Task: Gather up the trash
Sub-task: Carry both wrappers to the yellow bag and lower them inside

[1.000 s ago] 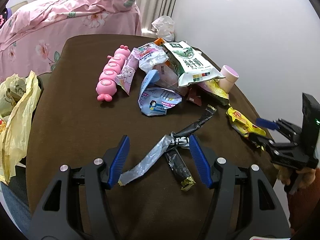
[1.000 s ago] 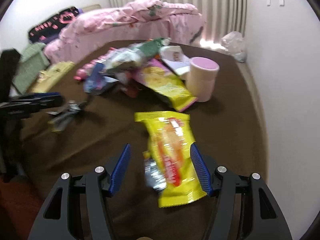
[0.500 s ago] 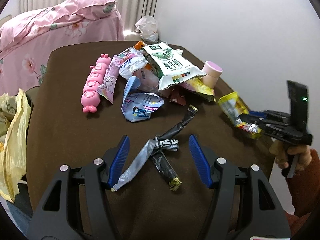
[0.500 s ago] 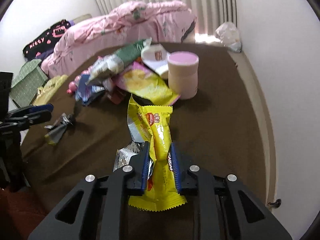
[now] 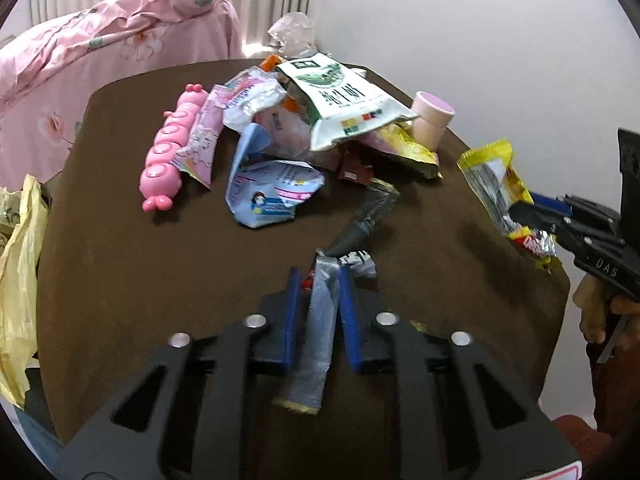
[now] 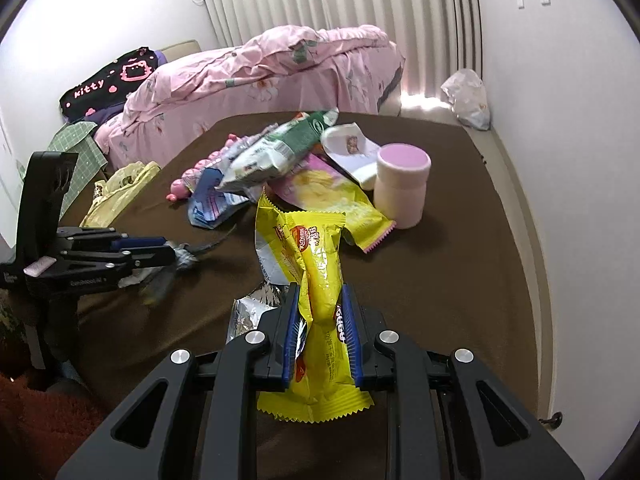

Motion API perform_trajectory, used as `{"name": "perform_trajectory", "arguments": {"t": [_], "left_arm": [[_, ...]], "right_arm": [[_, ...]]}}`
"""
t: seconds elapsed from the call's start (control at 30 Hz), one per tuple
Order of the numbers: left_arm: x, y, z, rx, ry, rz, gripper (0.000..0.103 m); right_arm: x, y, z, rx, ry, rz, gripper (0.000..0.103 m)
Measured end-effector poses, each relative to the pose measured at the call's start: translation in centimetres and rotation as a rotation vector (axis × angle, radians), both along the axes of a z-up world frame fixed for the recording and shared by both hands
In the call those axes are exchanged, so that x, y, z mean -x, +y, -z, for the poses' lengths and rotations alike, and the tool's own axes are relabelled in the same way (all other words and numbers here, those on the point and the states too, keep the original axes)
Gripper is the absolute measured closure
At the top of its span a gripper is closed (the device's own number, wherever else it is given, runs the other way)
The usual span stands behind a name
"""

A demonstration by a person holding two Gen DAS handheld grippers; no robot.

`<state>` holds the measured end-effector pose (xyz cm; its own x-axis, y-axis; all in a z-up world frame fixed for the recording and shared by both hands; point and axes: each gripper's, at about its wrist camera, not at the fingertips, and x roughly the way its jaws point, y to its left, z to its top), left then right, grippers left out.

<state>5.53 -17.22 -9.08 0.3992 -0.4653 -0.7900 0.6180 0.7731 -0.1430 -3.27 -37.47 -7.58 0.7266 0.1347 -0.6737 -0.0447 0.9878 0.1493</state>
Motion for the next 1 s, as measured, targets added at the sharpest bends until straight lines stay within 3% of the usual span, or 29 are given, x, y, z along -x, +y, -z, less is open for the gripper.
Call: {"name": "perform_trajectory", "arguments": {"t": [0.27, 0.57, 0.83, 1.0], "left_arm": [[1.2, 2.3, -2.0, 0.05, -0.057, -0.038, 0.086], [2.1, 6.2, -6.8, 0.08, -0.235, -0.148, 0.086], [-0.7, 14.1, -10.0, 0.124, -0.312, -0.359, 0.086], [-2.4, 19.5, -10.6, 0.097, -0.368, -0.523, 0.086]], "right_arm": [[1.1, 1.0, -1.8, 0.033, -0.045, 0.0, 0.083], [0.6, 3.5, -4.6, 0.04, -0.117, -0.043, 0.083], [-3.0, 9.4, -9.0, 0.054, -0.221, -0.168, 0.083], [-5.8, 13.1, -10.0, 0.047, -0.231, -0.258, 0.083]]}}
